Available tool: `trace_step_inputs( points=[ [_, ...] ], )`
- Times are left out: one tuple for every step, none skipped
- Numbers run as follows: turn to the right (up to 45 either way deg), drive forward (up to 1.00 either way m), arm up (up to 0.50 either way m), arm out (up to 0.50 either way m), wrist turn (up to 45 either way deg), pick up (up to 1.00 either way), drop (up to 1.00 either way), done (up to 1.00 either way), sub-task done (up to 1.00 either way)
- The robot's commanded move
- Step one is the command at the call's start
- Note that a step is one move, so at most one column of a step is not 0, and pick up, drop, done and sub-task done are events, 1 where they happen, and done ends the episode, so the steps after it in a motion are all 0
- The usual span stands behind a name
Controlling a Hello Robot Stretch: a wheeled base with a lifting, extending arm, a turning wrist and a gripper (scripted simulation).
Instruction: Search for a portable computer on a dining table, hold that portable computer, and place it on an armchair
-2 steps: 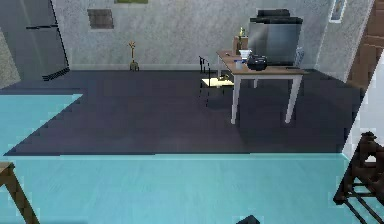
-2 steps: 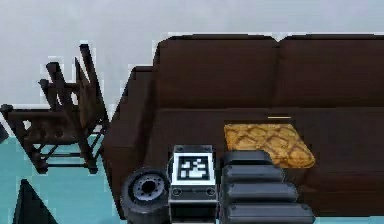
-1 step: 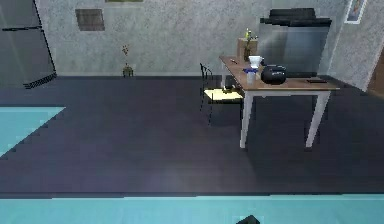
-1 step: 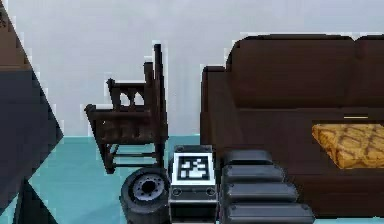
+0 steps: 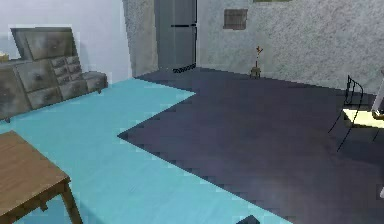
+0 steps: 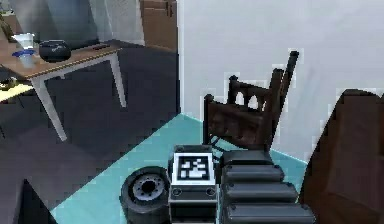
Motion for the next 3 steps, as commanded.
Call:
trace_step_inputs(
  points=[
    [0.0, 0.7, 0.0, 0.0, 0.0, 0.0, 0.0, 0.0, 0.0],
    [-12.0, 0.0, 0.0, 0.0, 0.0, 0.0, 0.0, 0.0, 0.0],
    [0.0, 0.45, 0.0, 0.0, 0.0, 0.0, 0.0, 0.0, 0.0]
  ],
)
